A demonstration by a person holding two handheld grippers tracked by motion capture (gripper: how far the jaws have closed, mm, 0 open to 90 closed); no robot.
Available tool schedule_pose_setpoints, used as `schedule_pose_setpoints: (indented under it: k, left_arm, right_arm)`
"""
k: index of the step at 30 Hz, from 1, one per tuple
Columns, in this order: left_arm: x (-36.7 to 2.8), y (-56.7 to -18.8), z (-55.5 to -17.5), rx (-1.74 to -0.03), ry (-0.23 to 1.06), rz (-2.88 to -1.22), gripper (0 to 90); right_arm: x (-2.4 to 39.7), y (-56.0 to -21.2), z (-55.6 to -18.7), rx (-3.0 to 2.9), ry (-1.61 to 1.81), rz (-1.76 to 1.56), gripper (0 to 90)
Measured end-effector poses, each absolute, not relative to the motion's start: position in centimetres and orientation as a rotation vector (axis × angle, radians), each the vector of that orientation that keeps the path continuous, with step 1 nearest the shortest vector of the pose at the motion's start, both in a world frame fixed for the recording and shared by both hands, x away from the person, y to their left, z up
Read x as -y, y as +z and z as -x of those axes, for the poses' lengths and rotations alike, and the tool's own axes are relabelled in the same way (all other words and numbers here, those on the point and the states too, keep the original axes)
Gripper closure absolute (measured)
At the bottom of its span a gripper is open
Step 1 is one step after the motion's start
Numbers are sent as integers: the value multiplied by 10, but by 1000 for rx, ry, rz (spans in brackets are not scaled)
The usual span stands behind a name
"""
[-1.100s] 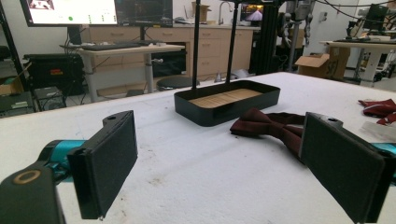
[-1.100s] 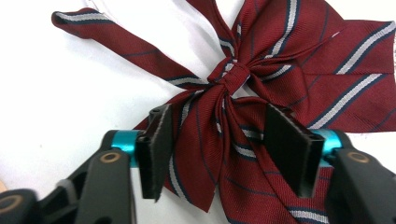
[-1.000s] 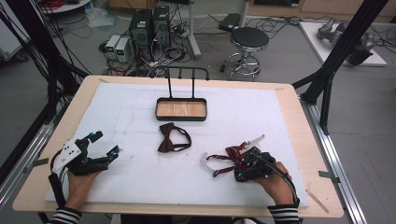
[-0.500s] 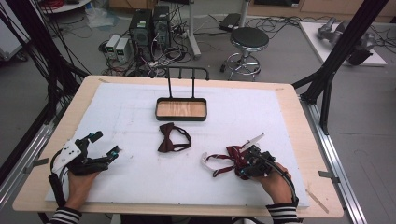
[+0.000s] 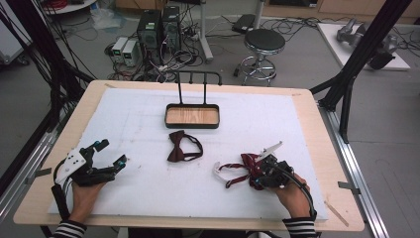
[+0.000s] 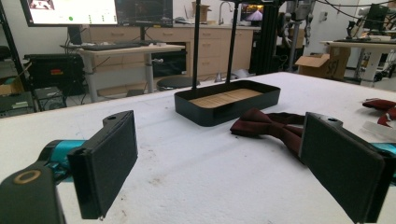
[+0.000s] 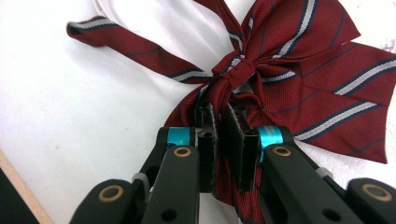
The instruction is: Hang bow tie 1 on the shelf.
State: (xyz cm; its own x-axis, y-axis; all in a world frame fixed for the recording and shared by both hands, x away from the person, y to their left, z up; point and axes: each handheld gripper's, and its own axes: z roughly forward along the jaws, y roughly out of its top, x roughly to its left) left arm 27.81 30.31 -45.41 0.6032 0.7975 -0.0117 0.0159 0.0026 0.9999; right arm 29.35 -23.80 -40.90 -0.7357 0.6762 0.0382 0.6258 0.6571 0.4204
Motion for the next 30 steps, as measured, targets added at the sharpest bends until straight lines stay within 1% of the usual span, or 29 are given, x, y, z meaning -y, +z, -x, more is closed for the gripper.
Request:
schedule_pose_setpoints:
  k: [16, 30]
  left_arm:
    - [-303, -454, -278, -733, 710, -1454, 119]
    - [-303, -454, -278, -733, 709, -1453, 119]
  right_arm:
    - [234, -403, -289, -2643, 743, -965, 831]
    - [227, -388, -284, -2433, 940, -864, 831]
